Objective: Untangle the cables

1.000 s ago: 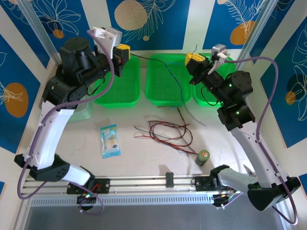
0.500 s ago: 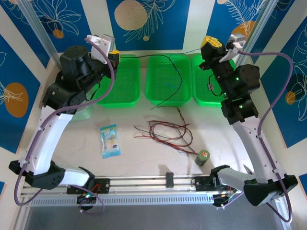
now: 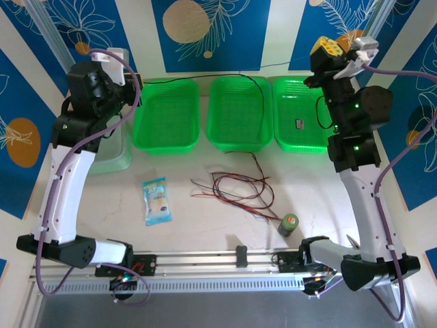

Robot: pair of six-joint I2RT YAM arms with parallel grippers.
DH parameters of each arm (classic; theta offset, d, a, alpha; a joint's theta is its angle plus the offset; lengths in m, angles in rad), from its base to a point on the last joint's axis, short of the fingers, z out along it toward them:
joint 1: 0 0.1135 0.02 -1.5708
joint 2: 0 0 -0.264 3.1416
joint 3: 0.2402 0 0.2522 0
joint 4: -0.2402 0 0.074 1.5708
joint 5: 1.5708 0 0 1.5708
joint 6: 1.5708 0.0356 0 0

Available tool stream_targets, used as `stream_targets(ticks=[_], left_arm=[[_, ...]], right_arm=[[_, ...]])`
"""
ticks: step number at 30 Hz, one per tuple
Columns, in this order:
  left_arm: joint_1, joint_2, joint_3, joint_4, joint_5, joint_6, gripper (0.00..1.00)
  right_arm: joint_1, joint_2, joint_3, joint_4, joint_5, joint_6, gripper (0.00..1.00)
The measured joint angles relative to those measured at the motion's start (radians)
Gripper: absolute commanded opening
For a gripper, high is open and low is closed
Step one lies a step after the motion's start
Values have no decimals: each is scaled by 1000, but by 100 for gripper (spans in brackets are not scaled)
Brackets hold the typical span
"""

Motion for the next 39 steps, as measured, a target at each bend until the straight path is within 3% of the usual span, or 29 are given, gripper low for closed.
stream_targets(ticks=[8,14,19,25,39], left_arm=[[101,-8,3,-17,10,-53,0],[246,-128,-120,16,-18,-138,0],[291,-177,-108,31,-20,-165,0],[340,-178,-99,27,-19,-172,0],[548,-177,-97,3,72,-183,0]], right_arm=[[-105,12,26,-13,-19,19,0],[-140,11,42,-24,-34,31,0],[-162,11,52,-23,-46,34,0],[-197,11,52,-23,-51,42,0],[-261,-21,52,-22,-52,55,0]])
